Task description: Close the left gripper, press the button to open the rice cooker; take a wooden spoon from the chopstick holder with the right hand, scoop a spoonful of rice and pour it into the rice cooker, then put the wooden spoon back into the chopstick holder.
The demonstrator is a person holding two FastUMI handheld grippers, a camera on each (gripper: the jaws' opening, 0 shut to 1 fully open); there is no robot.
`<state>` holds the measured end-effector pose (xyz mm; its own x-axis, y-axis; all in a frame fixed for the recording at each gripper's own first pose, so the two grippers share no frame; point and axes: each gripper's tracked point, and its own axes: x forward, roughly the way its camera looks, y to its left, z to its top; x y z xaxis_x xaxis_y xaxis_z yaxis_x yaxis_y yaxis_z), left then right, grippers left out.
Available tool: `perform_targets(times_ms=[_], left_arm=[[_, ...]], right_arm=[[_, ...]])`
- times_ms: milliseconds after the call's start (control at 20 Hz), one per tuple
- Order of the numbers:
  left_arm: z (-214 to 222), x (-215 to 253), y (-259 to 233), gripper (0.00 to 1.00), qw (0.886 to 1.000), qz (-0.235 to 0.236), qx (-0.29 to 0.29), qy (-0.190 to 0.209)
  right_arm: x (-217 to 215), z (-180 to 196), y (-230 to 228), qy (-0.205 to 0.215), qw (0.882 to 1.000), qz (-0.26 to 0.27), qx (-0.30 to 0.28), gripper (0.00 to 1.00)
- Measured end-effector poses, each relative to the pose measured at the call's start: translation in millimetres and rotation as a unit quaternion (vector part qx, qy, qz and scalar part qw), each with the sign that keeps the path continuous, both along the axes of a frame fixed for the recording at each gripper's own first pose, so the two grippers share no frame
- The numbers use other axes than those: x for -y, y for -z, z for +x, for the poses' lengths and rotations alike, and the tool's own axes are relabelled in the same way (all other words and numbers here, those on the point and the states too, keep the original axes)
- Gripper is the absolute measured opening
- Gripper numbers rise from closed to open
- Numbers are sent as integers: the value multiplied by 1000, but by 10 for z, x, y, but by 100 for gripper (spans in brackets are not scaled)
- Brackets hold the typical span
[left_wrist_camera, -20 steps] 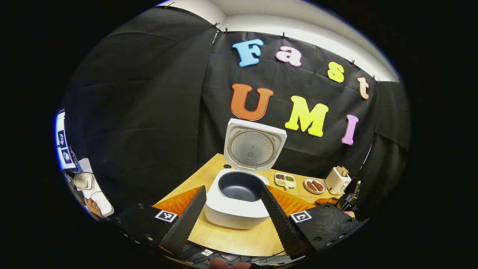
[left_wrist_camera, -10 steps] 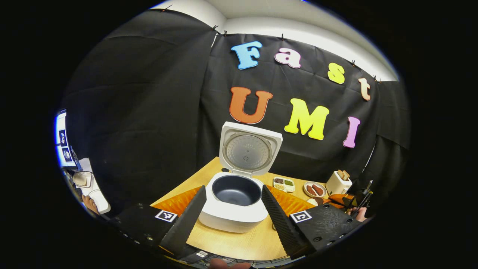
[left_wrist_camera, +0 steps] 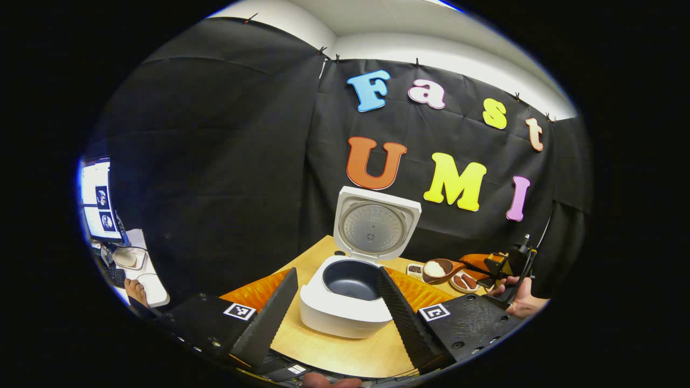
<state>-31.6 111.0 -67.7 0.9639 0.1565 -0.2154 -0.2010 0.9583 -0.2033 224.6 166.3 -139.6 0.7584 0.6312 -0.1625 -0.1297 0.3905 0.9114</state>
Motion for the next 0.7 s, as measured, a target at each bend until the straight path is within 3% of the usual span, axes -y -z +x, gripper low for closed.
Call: perform_targets(times_ms=[200,450,700], left_arm=[[-77,-139,-30,94,1000,4,6,-14],[-338,-444,4,94,999,-4,1,-49],[-487,-657,102,94,997,-14,-9,-77]], right_arm=[[-698,79,47,-30,999,-14,-5,12],[-1152,172,393,-38,996,-69,-29,12],[-1409,103,598,-57,982,-182,13,12]])
